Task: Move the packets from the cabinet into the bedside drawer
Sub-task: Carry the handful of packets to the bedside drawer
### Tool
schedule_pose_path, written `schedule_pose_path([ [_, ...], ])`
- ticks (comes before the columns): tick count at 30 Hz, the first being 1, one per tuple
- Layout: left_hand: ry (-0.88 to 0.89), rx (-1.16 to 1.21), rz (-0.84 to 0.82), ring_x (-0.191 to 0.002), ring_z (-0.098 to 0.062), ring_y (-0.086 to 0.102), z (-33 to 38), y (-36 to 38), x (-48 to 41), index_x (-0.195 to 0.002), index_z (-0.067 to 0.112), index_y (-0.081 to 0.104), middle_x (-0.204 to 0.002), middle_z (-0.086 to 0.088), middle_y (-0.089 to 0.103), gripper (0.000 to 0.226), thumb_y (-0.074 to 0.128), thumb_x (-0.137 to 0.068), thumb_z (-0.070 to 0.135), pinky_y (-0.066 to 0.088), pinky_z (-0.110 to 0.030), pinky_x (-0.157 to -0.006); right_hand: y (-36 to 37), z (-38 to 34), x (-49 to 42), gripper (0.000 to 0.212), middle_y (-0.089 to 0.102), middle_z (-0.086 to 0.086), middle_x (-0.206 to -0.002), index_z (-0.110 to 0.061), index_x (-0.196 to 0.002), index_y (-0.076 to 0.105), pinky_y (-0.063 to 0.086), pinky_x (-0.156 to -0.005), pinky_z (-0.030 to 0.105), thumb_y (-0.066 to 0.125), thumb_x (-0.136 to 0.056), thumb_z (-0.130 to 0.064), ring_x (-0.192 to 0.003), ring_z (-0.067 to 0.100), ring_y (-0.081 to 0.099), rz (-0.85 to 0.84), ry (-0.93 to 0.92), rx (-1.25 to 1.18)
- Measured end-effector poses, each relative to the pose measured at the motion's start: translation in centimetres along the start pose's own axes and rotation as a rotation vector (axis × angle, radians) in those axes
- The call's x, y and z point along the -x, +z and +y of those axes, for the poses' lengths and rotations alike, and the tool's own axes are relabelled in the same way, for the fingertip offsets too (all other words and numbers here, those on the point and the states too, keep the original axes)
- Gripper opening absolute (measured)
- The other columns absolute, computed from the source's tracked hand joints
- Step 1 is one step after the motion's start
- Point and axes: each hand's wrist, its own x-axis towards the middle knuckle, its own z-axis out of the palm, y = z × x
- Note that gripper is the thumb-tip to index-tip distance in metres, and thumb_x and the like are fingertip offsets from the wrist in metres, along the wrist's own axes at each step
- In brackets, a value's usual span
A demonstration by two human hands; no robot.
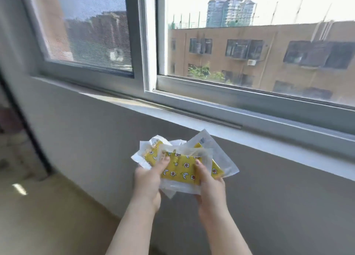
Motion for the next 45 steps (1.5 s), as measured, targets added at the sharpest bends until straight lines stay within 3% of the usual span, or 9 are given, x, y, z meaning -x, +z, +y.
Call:
schedule_pose_path([
  [8,0.111,0.108,0.270,-0.090,-0.032,0.068,5.3,-9.5,-6.4,-0.108,0.007,0.063,-0.100,-0.016,0.071,0.026,0.066,-0.083,0.000,0.053,-0.052,-0.085,12.1,6.5,-4.2,0.025,0.074,0.002,-0.097,-0.017,-0.107,0.067,0.048,-0.095,0.043,0.063,-0.086,-0.031,-0.097,0.023,0.068,-0.346,0.194,0.135],
  [11,0.154,0.128,0.322,-0.085,-0.031,0.069,6.9,-11.5,-8.8,-0.108,0.005,0.063,-0.098,-0.017,0.071,0.026,0.064,-0.083,-0.002,0.055,-0.049,-0.080,15.6,8.5,-6.3,0.031,0.072,0.007,-0.105,-0.016,-0.118,0.060,0.051,-0.092,0.047,0.063,-0.087,-0.019,-0.098,0.024,0.068,-0.382,0.153,0.126],
  [15,0.266,0.139,0.471,-0.083,-0.027,0.070,9.3,-13.9,-13.4,-0.112,0.006,0.062,-0.099,-0.014,0.071,0.031,0.063,-0.082,-0.003,0.056,-0.042,-0.074,21.5,10.5,-10.5,0.050,0.066,0.003,-0.113,-0.020,-0.128,0.047,0.053,-0.089,0.042,0.066,-0.084,-0.008,-0.100,0.020,0.066,-0.425,0.130,0.144],
  [19,0.354,0.178,0.659,-0.098,-0.035,0.066,11.1,-17.2,-16.5,-0.123,0.006,0.056,-0.111,-0.018,0.067,0.036,0.059,-0.087,-0.001,0.054,-0.044,-0.080,27.2,12.9,-12.5,0.029,0.068,0.003,-0.106,-0.022,-0.114,0.056,0.053,-0.081,0.034,0.059,-0.088,-0.010,-0.097,0.020,0.066,-0.662,0.223,0.229],
  [21,0.386,0.194,0.739,-0.091,-0.032,0.067,11.8,-19.5,-17.0,-0.119,0.009,0.058,-0.105,-0.015,0.069,0.031,0.057,-0.089,0.001,0.055,-0.044,-0.078,29.7,14.9,-12.3,0.022,0.070,0.005,-0.101,-0.020,-0.109,0.060,0.053,-0.080,0.037,0.056,-0.090,-0.011,-0.093,0.022,0.068,-0.744,0.309,0.277],
  [24,0.435,0.212,0.862,-0.084,-0.027,0.069,13.6,-23.4,-17.2,-0.113,0.013,0.061,-0.095,-0.009,0.071,0.026,0.058,-0.090,0.003,0.055,-0.043,-0.075,34.0,17.7,-11.0,0.018,0.073,0.009,-0.097,-0.019,-0.103,0.065,0.052,-0.082,0.043,0.054,-0.092,-0.013,-0.092,0.026,0.068,-0.893,0.415,0.302],
  [29,0.489,0.234,1.022,-0.097,-0.033,0.067,17.6,-31.3,-18.0,-0.116,0.012,0.061,-0.107,-0.015,0.069,0.029,0.060,-0.089,0.004,0.050,-0.053,-0.090,41.6,22.0,-7.9,0.018,0.075,0.003,-0.089,-0.018,-0.094,0.070,0.051,-0.090,0.042,0.052,-0.094,-0.016,-0.092,0.024,0.070,-1.063,0.511,0.361],
  [39,0.617,0.218,1.077,-0.096,-0.033,0.067,31.2,-48.6,-20.9,-0.114,0.011,0.062,-0.106,-0.013,0.070,0.025,0.059,-0.090,0.005,0.053,-0.049,-0.086,62.1,30.0,-0.2,0.025,0.074,-0.002,-0.095,-0.025,-0.102,0.065,0.051,-0.064,0.024,0.045,-0.097,-0.012,-0.086,0.015,0.069,-1.196,0.550,0.302],
  [45,0.585,0.232,1.202,-0.092,-0.030,0.066,36.0,-58.7,-22.9,-0.107,0.014,0.064,-0.102,-0.010,0.069,0.020,0.057,-0.091,0.005,0.054,-0.040,-0.080,71.7,37.5,3.2,0.025,0.072,0.003,-0.097,-0.020,-0.106,0.064,0.053,-0.065,0.028,0.047,-0.093,-0.006,-0.083,0.017,0.068,-1.249,0.656,0.337],
])
